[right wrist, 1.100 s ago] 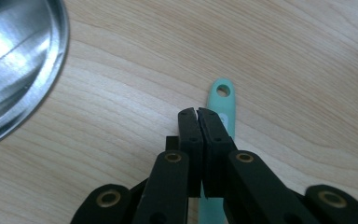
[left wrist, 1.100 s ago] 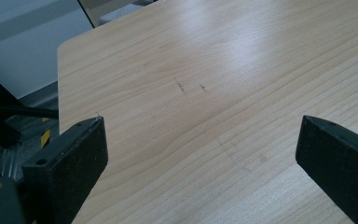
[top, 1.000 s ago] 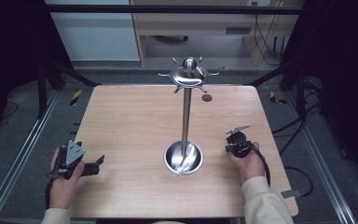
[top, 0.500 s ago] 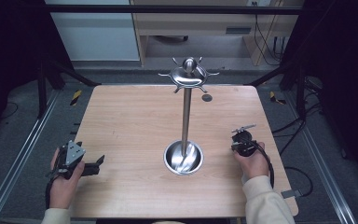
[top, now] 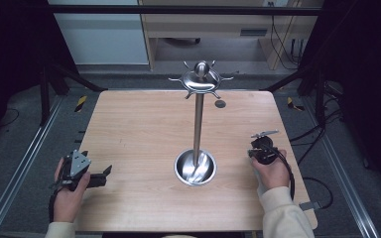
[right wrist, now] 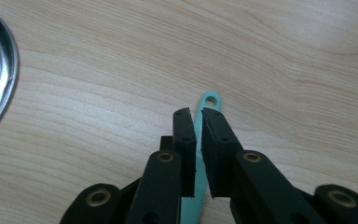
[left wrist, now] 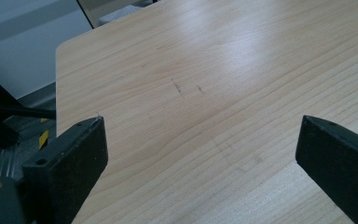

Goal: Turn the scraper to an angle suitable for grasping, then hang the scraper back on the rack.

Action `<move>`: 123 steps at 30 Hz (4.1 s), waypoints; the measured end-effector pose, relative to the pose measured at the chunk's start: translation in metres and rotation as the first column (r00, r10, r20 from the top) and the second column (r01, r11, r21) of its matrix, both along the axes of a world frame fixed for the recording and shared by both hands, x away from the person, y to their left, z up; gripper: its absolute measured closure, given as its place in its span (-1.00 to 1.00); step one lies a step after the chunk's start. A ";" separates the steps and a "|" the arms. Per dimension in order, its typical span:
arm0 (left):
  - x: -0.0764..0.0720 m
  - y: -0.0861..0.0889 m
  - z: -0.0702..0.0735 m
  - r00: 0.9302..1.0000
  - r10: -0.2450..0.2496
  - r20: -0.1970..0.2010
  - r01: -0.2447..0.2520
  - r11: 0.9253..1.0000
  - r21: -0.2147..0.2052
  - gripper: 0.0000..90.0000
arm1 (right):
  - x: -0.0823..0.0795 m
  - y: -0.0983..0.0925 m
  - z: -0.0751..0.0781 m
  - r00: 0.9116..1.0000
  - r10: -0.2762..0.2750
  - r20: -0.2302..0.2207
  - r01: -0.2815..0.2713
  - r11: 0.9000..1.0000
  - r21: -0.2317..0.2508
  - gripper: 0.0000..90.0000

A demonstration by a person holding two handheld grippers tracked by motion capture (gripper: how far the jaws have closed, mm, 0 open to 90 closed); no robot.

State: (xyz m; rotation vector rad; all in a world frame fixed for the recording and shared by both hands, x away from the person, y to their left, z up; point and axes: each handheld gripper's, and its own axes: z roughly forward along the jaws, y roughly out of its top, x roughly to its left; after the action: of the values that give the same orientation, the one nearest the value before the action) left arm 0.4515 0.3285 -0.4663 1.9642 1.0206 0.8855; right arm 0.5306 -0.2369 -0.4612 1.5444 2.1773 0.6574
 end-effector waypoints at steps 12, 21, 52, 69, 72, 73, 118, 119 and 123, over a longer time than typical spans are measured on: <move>-0.003 0.001 0.000 1.000 0.015 0.001 -0.015 1.000 0.010 -0.95 | 0.009 0.000 0.001 0.998 -0.025 -0.058 0.024 1.000 -0.021 0.44; -0.010 -0.003 -0.002 0.999 0.041 -0.001 -0.041 0.999 -0.001 -0.96 | 0.011 0.000 0.004 0.991 -0.035 -0.132 0.030 0.999 -0.035 0.34; -0.011 -0.004 0.003 1.000 0.007 0.020 -0.007 1.000 -0.010 -0.96 | 0.040 0.004 -0.003 0.957 -0.118 -0.264 0.114 0.993 -0.033 0.38; -0.013 -0.005 0.003 1.000 0.005 0.018 -0.005 1.000 -0.006 -0.96 | 0.035 0.007 -0.009 0.958 -0.129 -0.254 0.122 0.992 -0.045 0.60; -0.013 -0.005 0.003 1.000 0.005 0.020 -0.005 1.000 -0.006 -0.96 | 0.035 0.006 -0.008 0.955 -0.151 -0.255 0.142 0.988 -0.054 0.63; -0.013 -0.005 0.003 1.000 0.006 0.022 -0.006 1.000 -0.007 -0.96 | 0.034 0.005 -0.009 0.954 -0.168 -0.248 0.162 0.986 -0.044 0.64; -0.012 -0.002 0.006 0.999 0.012 0.032 -0.012 1.000 0.007 -0.96 | -0.033 0.021 0.173 0.934 0.109 0.341 -0.187 0.961 0.204 0.66; -0.012 -0.002 0.005 0.999 0.011 0.030 -0.011 1.000 0.009 -0.96 | -0.032 0.021 0.177 0.931 0.104 0.350 -0.189 0.958 0.216 0.66; -0.012 -0.002 0.004 0.999 0.018 0.027 -0.018 1.000 0.010 -0.96 | -0.031 0.021 0.186 0.916 0.098 0.390 -0.206 0.948 0.244 0.66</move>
State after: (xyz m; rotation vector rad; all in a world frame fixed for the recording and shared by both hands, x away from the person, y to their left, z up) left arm 0.4395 0.3268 -0.4623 1.9494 1.0215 0.9261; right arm 0.4995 -0.2159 -0.2755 1.2470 1.9850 1.2501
